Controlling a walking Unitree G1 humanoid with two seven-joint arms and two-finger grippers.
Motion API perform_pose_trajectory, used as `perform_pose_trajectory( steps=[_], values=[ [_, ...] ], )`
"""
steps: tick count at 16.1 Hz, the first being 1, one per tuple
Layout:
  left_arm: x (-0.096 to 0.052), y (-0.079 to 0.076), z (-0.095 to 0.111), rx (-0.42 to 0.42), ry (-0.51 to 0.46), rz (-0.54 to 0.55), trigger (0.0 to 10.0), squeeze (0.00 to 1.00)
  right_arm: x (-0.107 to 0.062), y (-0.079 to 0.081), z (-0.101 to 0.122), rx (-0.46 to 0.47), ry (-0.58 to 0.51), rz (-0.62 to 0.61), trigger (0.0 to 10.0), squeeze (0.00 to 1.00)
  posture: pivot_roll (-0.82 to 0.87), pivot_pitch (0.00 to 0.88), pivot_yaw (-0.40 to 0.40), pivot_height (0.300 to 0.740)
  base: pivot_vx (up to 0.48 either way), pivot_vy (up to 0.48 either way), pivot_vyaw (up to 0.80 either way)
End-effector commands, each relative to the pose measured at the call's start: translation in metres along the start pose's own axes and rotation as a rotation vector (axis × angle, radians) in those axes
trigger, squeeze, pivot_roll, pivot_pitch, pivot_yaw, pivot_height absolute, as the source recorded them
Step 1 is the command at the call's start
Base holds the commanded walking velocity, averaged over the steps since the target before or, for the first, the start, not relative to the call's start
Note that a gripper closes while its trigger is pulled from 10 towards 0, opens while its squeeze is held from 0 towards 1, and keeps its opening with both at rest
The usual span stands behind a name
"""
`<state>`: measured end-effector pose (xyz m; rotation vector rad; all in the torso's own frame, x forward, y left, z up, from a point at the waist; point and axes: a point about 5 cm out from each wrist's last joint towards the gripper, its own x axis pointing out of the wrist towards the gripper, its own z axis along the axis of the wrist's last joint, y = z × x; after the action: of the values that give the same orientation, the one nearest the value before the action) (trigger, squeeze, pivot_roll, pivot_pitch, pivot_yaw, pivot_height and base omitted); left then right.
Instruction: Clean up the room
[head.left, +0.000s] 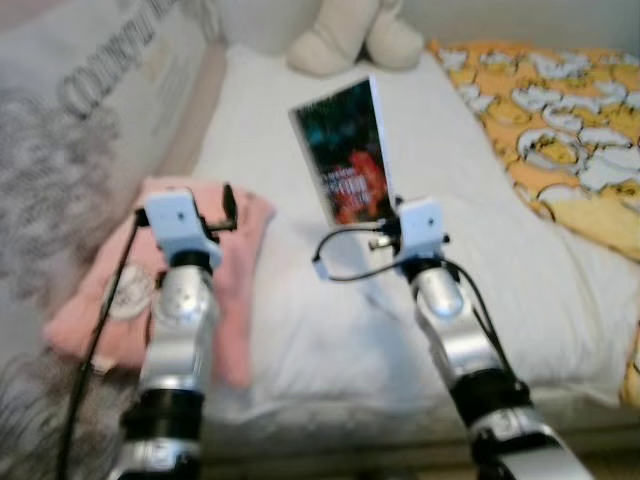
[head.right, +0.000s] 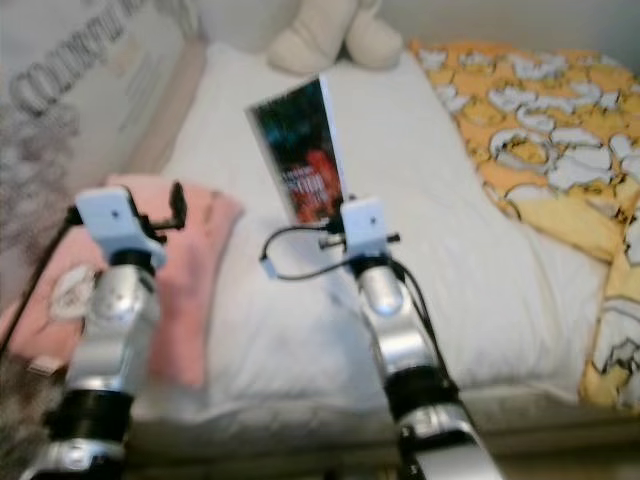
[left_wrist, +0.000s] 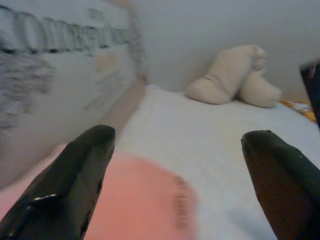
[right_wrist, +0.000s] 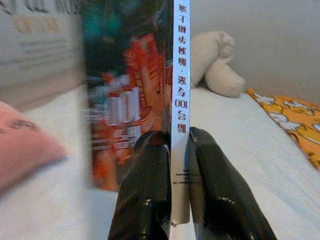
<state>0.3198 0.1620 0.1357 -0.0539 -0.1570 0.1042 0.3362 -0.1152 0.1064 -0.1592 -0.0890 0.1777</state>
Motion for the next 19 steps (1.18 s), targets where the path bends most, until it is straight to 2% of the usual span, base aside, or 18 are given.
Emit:
perform_pose_trajectory(
  steps=[1, 2, 3, 4, 5, 7, 8, 9, 10, 12, 13, 14, 15, 17, 18, 19],
  values=[
    [0.002, 0.005, 0.005, 0.007, -0.017, 0.014, 10.0, 0.00, 0.009, -0.001, 0.016, 0.017, -0.072, -0.019, 0.0, 0.00, -0.03, 0.000, -0.007, 0.740, 0.480, 0.000, 0.00],
    [0.001, 0.007, 0.006, 0.020, -0.019, 0.016, 10.0, 0.00, 0.015, 0.008, 0.020, 0.093, -0.065, -0.002, 0.0, 0.00, -0.03, 0.000, -0.008, 0.740, 0.480, 0.000, 0.00],
    [0.002, 0.010, 0.006, 0.030, -0.020, 0.023, 10.0, 0.00, 0.023, 0.019, 0.023, 0.216, -0.040, 0.023, 0.0, 0.00, -0.02, 0.000, -0.008, 0.740, 0.480, 0.000, 0.00],
    [0.002, 0.013, 0.009, 0.054, -0.027, 0.024, 10.0, 0.00, 0.033, 0.039, 0.033, 0.378, -0.014, 0.089, 0.0, 0.00, -0.02, 0.000, -0.004, 0.740, 0.480, 0.000, 0.00],
    [0.003, 0.013, 0.014, 0.078, -0.044, 0.005, 10.0, 0.00, 0.042, 0.054, 0.042, 0.587, 0.016, 0.122, 0.0, 0.00, 0.00, 0.000, 0.003, 0.740, 0.480, 0.000, 0.00],
    [0.008, 0.012, 0.024, 0.095, -0.038, -0.110, 10.0, 0.00, 0.049, 0.063, 0.041, 0.816, 0.101, 0.129, 0.0, 0.00, 0.03, 0.000, 0.005, 0.740, 0.000, 0.000, 0.00],
    [0.012, 0.018, 0.035, 0.074, -0.034, -0.180, 10.0, 0.00, 0.050, 0.068, 0.035, 0.929, 0.152, 0.135, 0.0, 0.00, 0.05, 0.000, 0.004, 0.740, 0.000, 0.000, 0.00],
    [0.014, 0.032, 0.059, 0.085, -0.049, -0.286, 10.0, 0.00, 0.046, 0.073, 0.024, 1.080, 0.223, 0.110, 0.0, 0.00, 0.10, 0.019, -0.001, 0.740, 0.000, 0.000, 0.00],
    [0.013, 0.035, 0.067, 0.087, -0.050, -0.331, 10.0, 0.00, 0.045, 0.075, 0.021, 1.133, 0.239, 0.105, 0.0, 0.00, 0.11, 0.028, -0.001, 0.740, 0.000, 0.000, 0.00],
    [0.006, 0.040, 0.087, 0.118, -0.059, -0.415, 10.0, 0.00, 0.040, 0.083, 0.014, 1.302, 0.276, 0.129, 0.0, 0.00, 0.13, 0.050, 0.001, 0.740, 0.000, 0.000, 0.00],
    [0.005, 0.038, 0.090, 0.123, -0.057, -0.435, 10.0, 0.00, 0.036, 0.088, 0.009, 1.346, 0.308, 0.136, 0.0, 0.00, 0.13, 0.055, 0.001, 0.740, 0.000, 0.000, 0.00],
    [0.004, 0.033, 0.096, 0.111, -0.056, -0.463, 10.0, 0.00, 0.026, 0.099, -0.006, 1.351, 0.393, 0.128, 0.0, 0.00, 0.15, 0.064, 0.004, 0.740, 0.000, 0.000, 0.00],
    [0.003, 0.030, 0.097, 0.083, -0.048, -0.474, 10.0, 0.00, 0.019, 0.109, -0.014, 1.309, 0.450, 0.141, 0.0, 0.00, 0.15, 0.068, 0.006, 0.740, 0.000, 0.000, 0.00],
    [-0.002, 0.029, 0.090, 0.064, -0.007, -0.487, 10.0, 0.00, 0.023, 0.127, 0.003, 1.250, 0.434, 0.244, 0.0, 0.00, 0.15, 0.072, 0.008, 0.740, 0.000, 0.000, 0.00],
    [-0.008, 0.024, 0.086, 0.038, 0.017, -0.507, 10.0, 0.00, 0.031, 0.135, 0.021, 1.234, 0.392, 0.315, 0.0, 0.00, 0.15, 0.084, 0.009, 0.740, 0.000, 0.000, 0.00],
    [-0.014, 0.019, 0.083, 0.023, 0.033, -0.532, 10.0, 0.00, 0.036, 0.136, 0.031, 1.235, 0.367, 0.342, 0.0, 0.00, 0.17, 0.103, 0.008, 0.740, 0.000, 0.000, 0.00]
  ],
)
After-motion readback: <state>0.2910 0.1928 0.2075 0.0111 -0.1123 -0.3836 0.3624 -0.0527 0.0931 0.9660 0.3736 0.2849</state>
